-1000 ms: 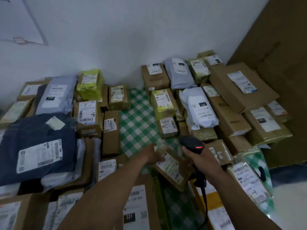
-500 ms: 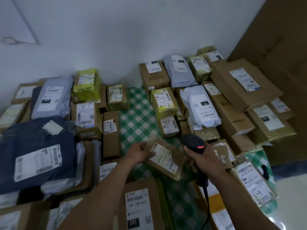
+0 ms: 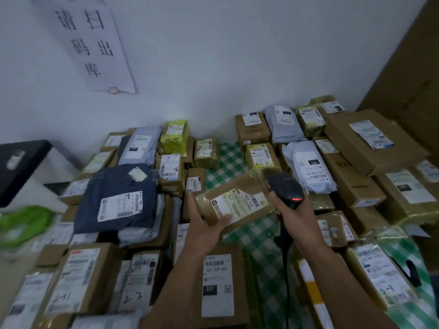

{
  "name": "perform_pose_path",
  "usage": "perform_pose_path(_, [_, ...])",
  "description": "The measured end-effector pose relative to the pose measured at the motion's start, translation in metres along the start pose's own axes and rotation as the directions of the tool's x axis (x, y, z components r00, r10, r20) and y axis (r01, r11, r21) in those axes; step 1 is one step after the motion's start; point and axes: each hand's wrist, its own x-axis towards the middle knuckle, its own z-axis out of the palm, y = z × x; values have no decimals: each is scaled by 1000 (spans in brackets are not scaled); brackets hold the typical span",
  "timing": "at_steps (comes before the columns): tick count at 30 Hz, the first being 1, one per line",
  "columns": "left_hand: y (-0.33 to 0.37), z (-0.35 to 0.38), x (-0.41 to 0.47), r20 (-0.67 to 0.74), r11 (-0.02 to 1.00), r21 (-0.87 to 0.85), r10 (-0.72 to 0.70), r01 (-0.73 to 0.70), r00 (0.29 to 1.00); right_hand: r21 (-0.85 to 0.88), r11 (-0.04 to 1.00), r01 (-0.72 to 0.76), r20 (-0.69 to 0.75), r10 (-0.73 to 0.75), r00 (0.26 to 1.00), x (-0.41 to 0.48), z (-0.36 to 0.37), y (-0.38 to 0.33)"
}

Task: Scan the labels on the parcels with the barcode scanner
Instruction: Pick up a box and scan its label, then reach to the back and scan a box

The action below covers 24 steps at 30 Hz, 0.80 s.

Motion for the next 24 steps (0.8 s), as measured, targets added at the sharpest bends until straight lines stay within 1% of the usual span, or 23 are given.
perform_pose_path(2, [0,-7,-9,-29,999,-33,40,-40,999,-5,999,42,2,-42,999,-3,2,-12])
perform_pose_path(3, [0,-9,-13,-39,996,-74,37,-40,999,-3,998,63,7,-63,998,-5,3,-18])
perform_pose_path(6, [2,-11,-28,-79,975,-220,-38,20,996,4,990,139,31,-139,990,-13,9,-31])
perform_pose_path(8, [3,-13,-35,-112,942,-334,-78,36,991,9,985,171,31,-172,985,-19,16,-37])
perform_pose_path(10, [5,-17,-41,-128,930,-366,-77,25,989,51,981,185,8,-186,982,-24,22,-41])
perform_pose_path(12, [6,-21,-47,-88,932,-361,-74,38,993,94,975,200,-1,-201,980,-28,23,-44])
perform_pose_path(13, [5,-24,-47,-41,935,-351,-64,46,997,105,971,214,6,-216,976,-29,23,-47])
perform_pose_path(15, [5,-27,-48,90,953,-290,-68,92,994,93,966,239,15,-242,970,-30,25,-53])
perform_pose_path(17, [5,-23,-50,234,957,-250,-91,150,968,69,960,272,20,-274,962,-31,28,-59])
perform_pose_path(18, [5,-18,-52,264,955,-250,-90,158,960,57,953,298,22,-299,954,-30,30,-62])
perform_pose_path(21, [5,-6,-54,247,947,-280,-89,159,965,-3,934,357,42,-356,933,-29,33,-71])
perform_pose_path(24, [6,-3,-51,254,940,-299,-89,165,963,-37,918,395,103,-389,915,-26,29,-78])
